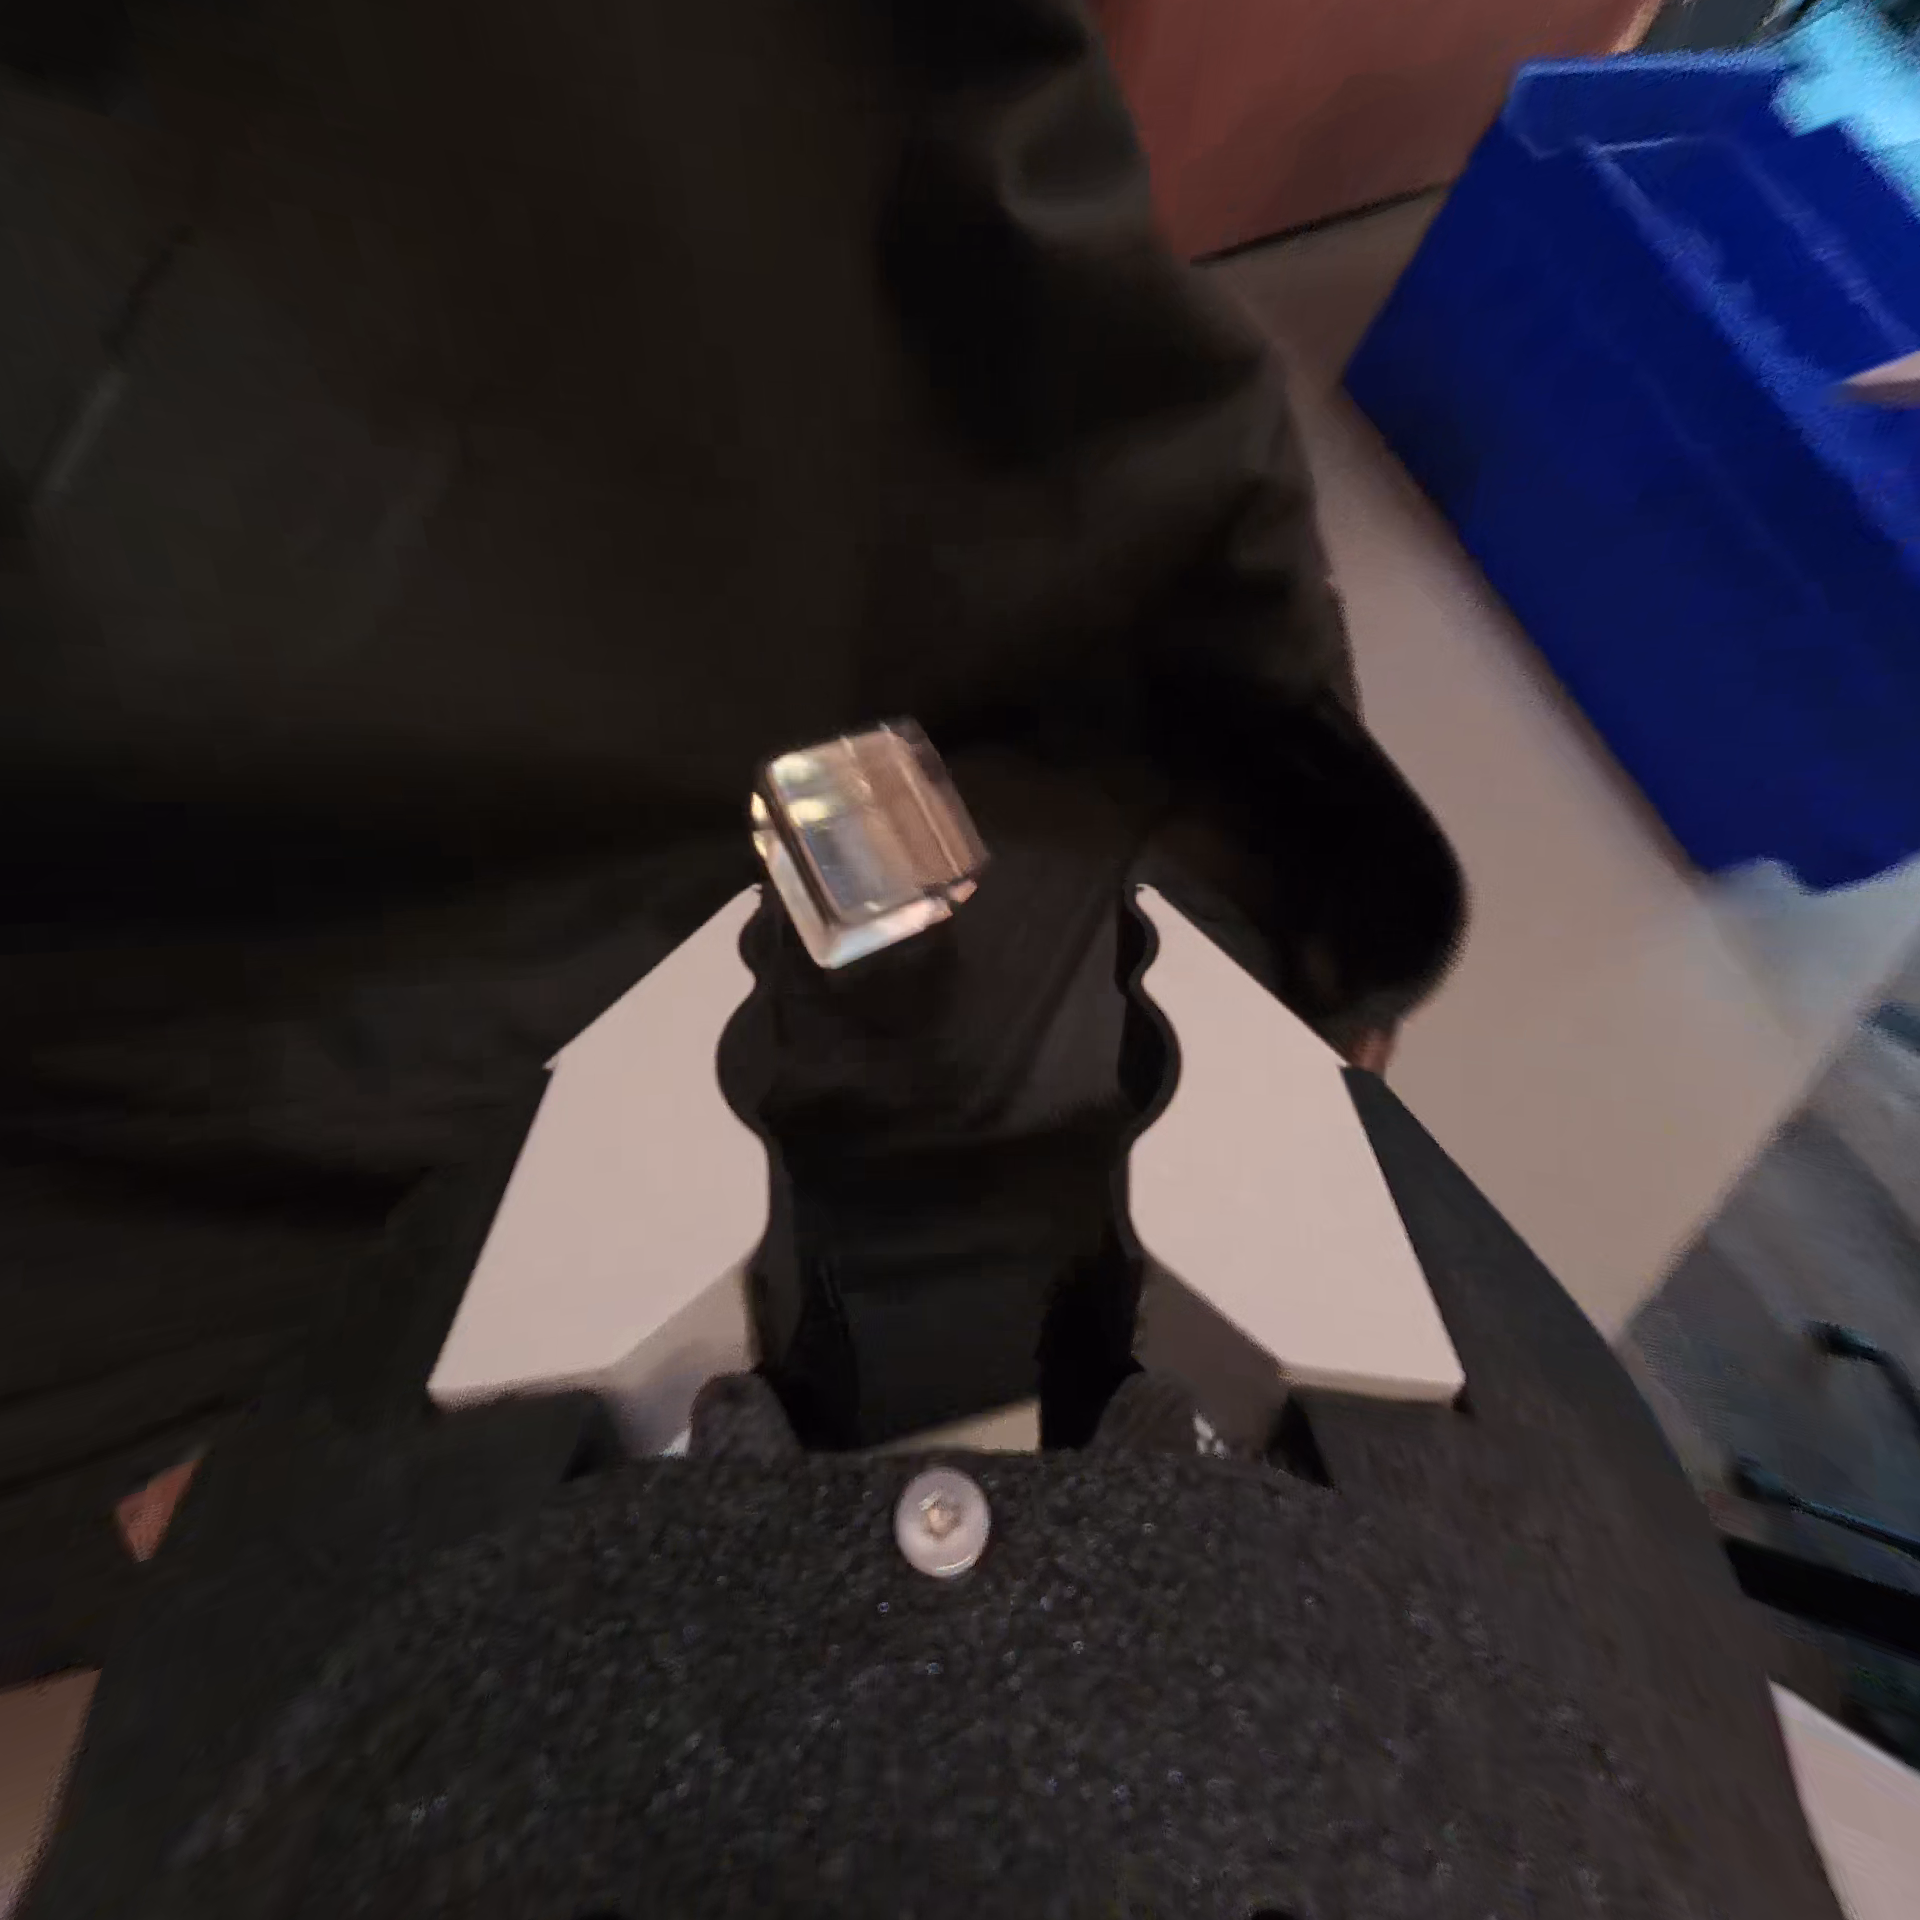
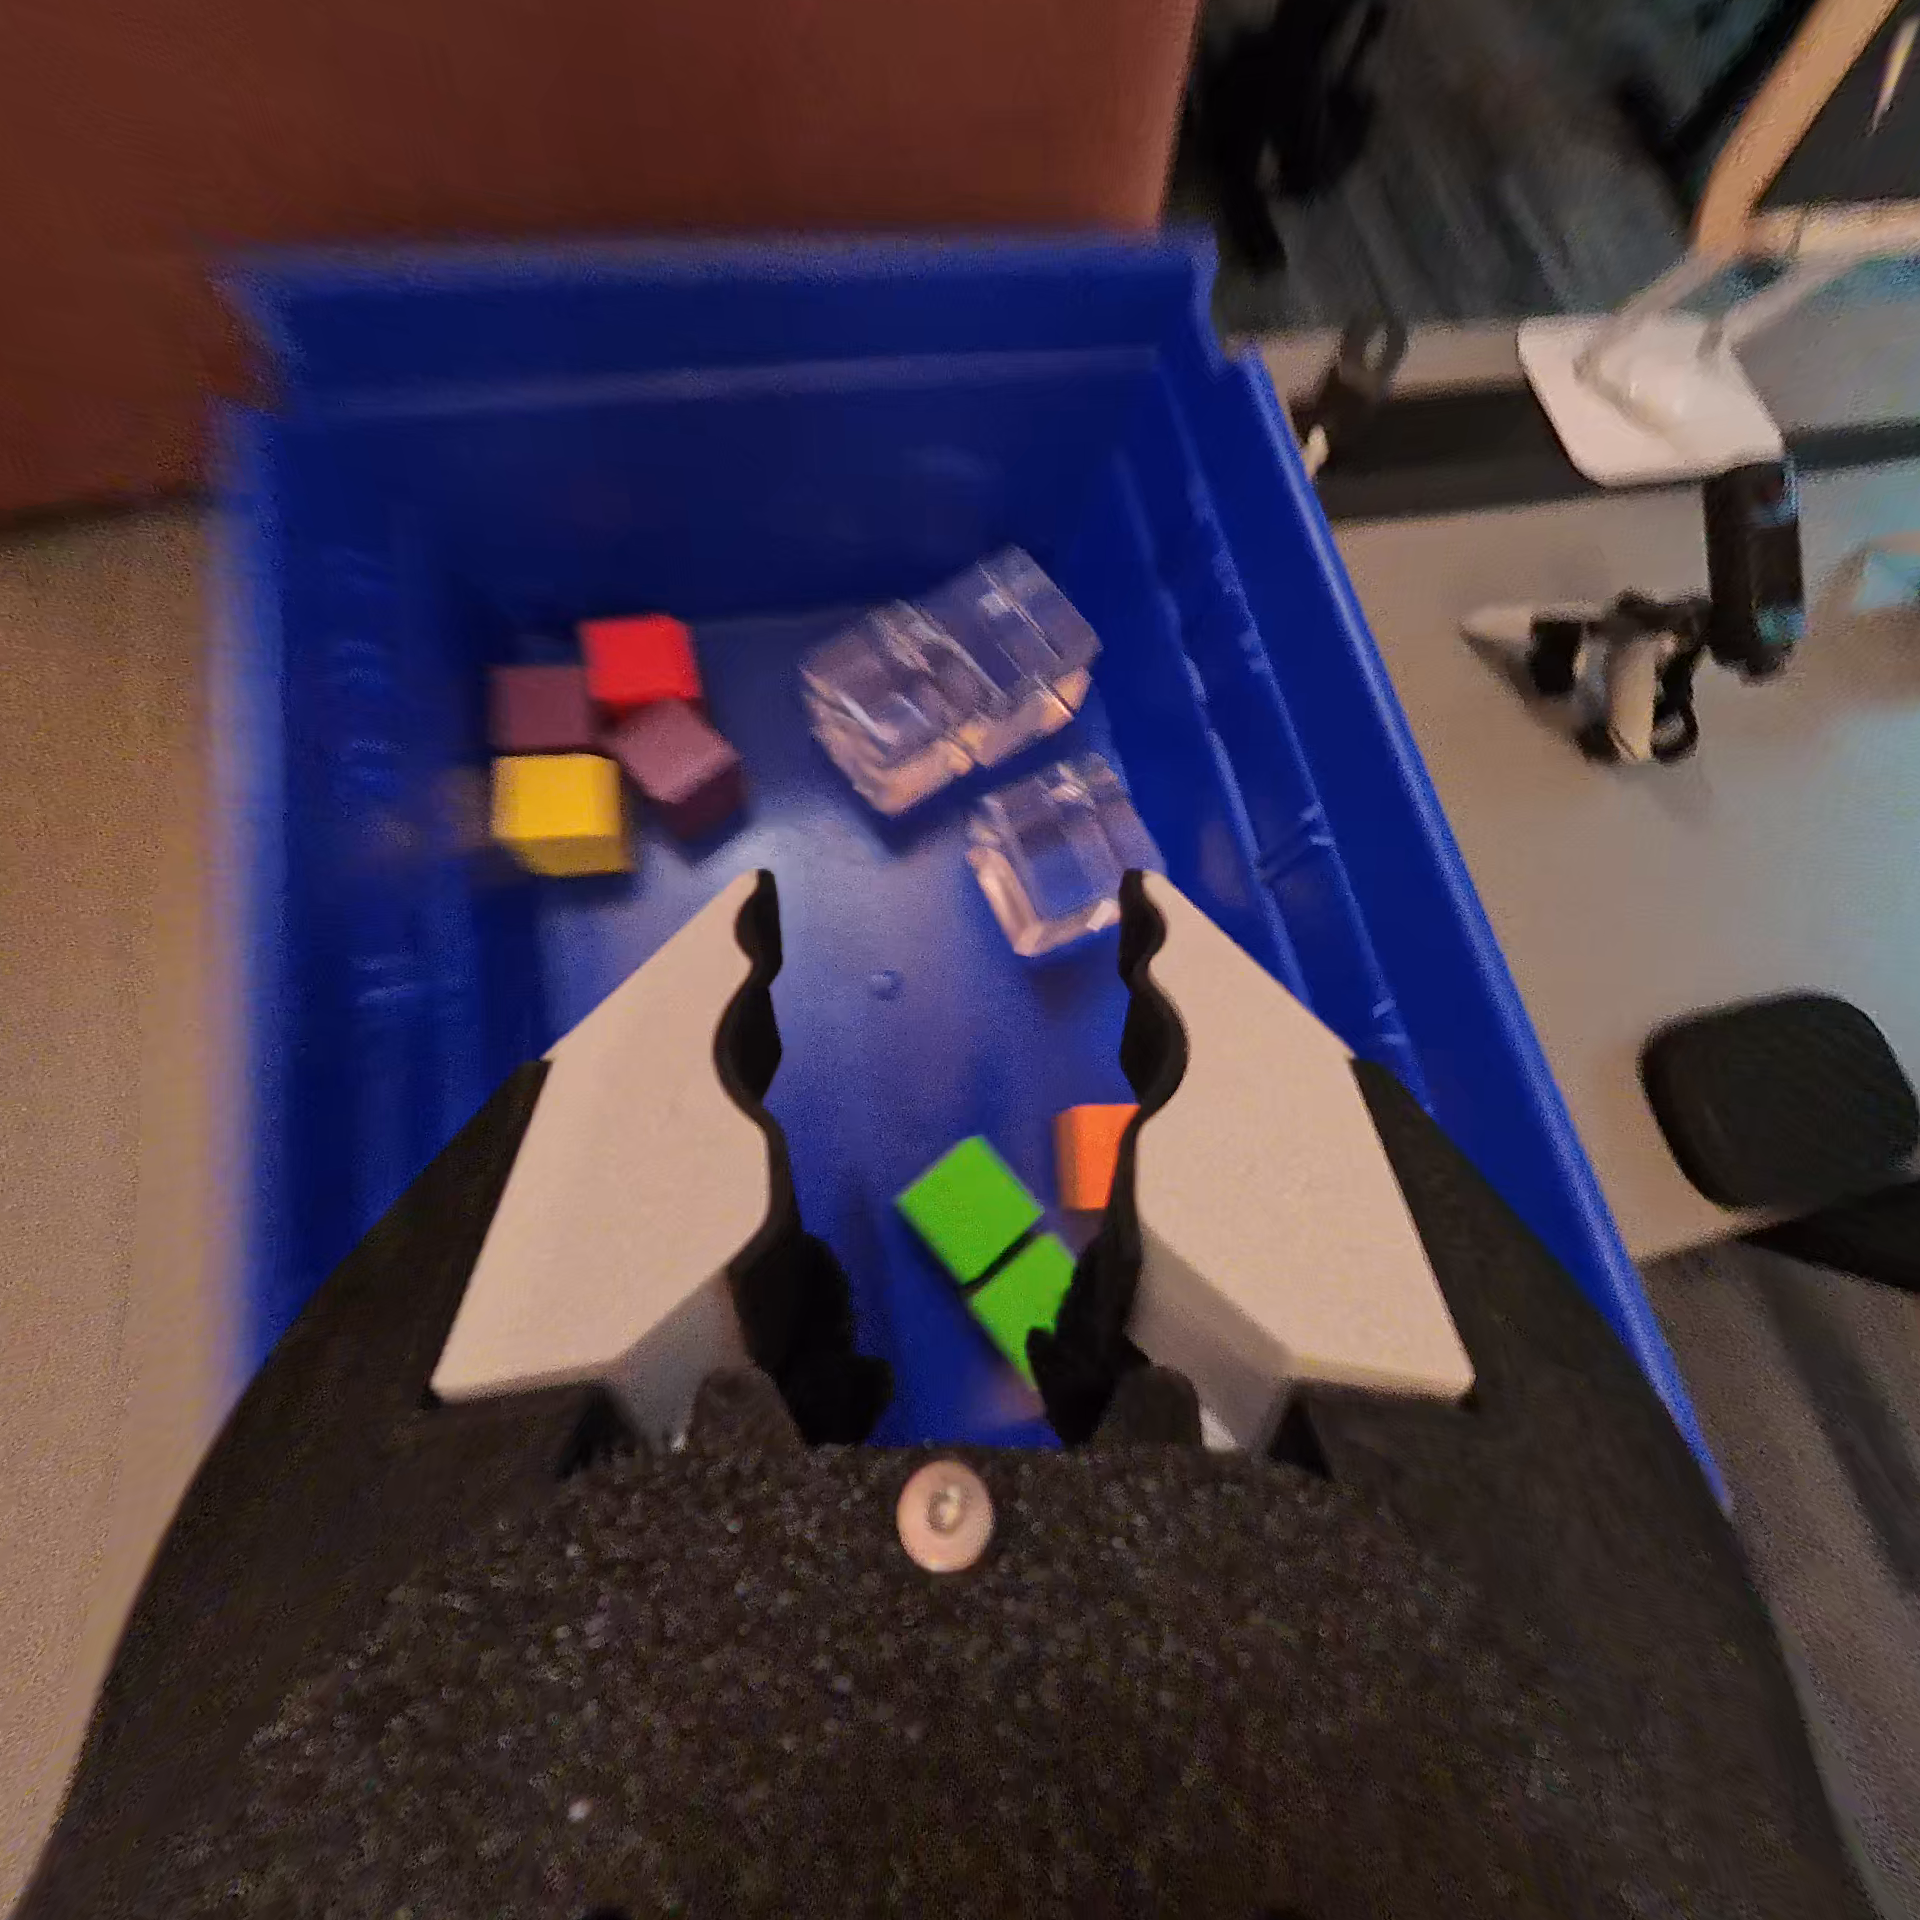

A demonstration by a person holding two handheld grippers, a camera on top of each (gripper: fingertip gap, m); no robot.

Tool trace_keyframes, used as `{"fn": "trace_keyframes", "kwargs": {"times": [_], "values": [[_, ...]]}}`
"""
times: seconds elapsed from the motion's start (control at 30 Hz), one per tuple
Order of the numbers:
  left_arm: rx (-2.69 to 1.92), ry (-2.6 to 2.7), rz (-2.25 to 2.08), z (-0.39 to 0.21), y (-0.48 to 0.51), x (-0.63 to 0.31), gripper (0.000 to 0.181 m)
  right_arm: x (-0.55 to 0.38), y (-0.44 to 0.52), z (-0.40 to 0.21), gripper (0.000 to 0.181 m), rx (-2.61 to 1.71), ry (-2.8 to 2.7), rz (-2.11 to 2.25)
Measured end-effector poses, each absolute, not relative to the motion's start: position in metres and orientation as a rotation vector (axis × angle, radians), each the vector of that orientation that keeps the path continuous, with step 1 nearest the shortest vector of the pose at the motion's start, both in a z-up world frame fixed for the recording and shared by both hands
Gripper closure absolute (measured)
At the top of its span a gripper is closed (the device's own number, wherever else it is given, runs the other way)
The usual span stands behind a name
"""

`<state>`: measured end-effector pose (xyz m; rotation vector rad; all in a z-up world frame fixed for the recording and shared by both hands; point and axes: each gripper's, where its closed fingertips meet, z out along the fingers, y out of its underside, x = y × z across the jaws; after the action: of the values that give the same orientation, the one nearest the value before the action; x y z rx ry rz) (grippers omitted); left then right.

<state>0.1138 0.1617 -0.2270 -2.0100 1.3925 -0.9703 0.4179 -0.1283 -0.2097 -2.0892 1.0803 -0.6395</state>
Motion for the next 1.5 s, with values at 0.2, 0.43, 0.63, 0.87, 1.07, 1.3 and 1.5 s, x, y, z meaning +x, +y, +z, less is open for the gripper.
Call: {"fn": "trace_keyframes", "kwargs": {"times": [0.2,0.43,0.63,0.87,1.07,1.3,1.5], "values": [[-2.08,1.469,-0.753,-0.256,0.174,0.139,0.123,0.267,-0.042,-0.113,0.117,-1.633,0.617,-0.503],[-2.137,1.475,-1.171,-0.238,0.16,0.133,0.134,0.106,0.066,-0.166,0.112,-1.701,0.16,-0.24],[-2.044,1.072,-2.39,-0.148,0.124,0.103,0.135,0.083,0.104,-0.153,0.108,-1.637,0.013,-0.185],[-1.866,1.016,-2.654,-0.119,0.105,0.082,0.135,0.071,0.116,-0.126,0.118,-1.545,-0.054,0.009],[-1.88,1.11,-2.56,-0.122,0.097,0.077,0.125,0.092,0.098,-0.128,0.136,-1.585,-0.01,-0.112],[-1.919,1.171,-2.362,-0.139,0.112,0.024,0.123,0.266,-0.037,-0.123,0.137,-1.721,0.402,-0.608],[-2.082,1.23,-2.174,-0.179,0.111,-0.011,0.123,0.392,-0.12,-0.204,0.136,-2.093,0.645,-0.69]]}}
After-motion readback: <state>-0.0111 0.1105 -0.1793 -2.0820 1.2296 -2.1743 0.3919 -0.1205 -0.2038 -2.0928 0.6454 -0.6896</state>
